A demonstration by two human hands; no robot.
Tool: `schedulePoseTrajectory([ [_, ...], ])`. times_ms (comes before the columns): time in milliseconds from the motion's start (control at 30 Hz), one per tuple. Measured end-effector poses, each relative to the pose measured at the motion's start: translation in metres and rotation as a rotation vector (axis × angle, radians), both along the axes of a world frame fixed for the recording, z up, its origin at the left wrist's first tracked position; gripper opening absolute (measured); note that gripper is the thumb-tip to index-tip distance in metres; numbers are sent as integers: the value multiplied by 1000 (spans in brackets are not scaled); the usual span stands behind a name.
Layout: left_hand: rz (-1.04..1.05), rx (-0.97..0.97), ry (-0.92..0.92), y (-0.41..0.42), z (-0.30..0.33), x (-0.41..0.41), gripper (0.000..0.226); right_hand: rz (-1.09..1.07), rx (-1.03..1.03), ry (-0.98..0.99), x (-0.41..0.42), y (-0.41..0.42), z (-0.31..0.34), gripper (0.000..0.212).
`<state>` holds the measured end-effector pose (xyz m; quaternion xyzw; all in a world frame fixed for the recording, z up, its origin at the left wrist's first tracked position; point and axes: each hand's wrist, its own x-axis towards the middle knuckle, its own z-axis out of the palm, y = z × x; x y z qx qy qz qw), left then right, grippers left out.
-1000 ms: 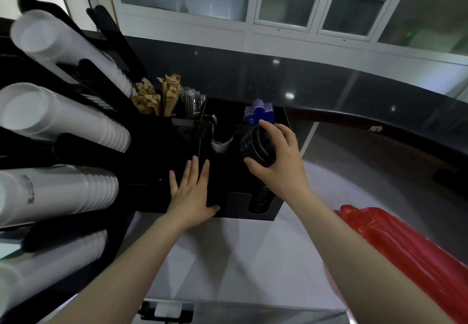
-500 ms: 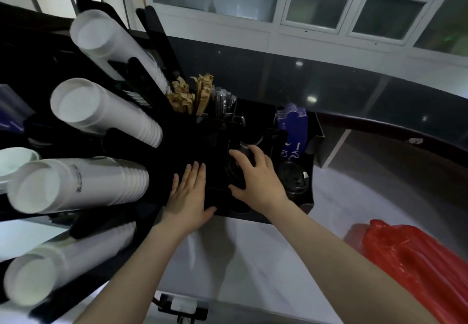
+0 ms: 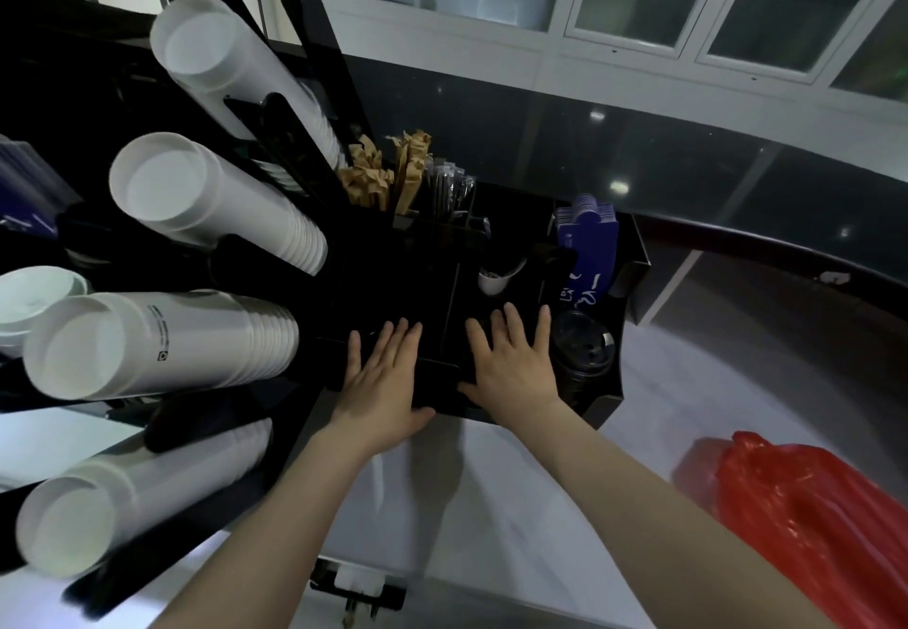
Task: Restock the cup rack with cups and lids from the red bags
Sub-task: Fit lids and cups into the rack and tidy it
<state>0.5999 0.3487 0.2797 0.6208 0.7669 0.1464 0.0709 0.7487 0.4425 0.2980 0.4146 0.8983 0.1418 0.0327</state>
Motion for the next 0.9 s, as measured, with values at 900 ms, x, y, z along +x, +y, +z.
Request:
schedulePoseTrajectory([
  [900,45,122,-30,-26,17,-16,96,55,-366,676,15,1,73,88],
])
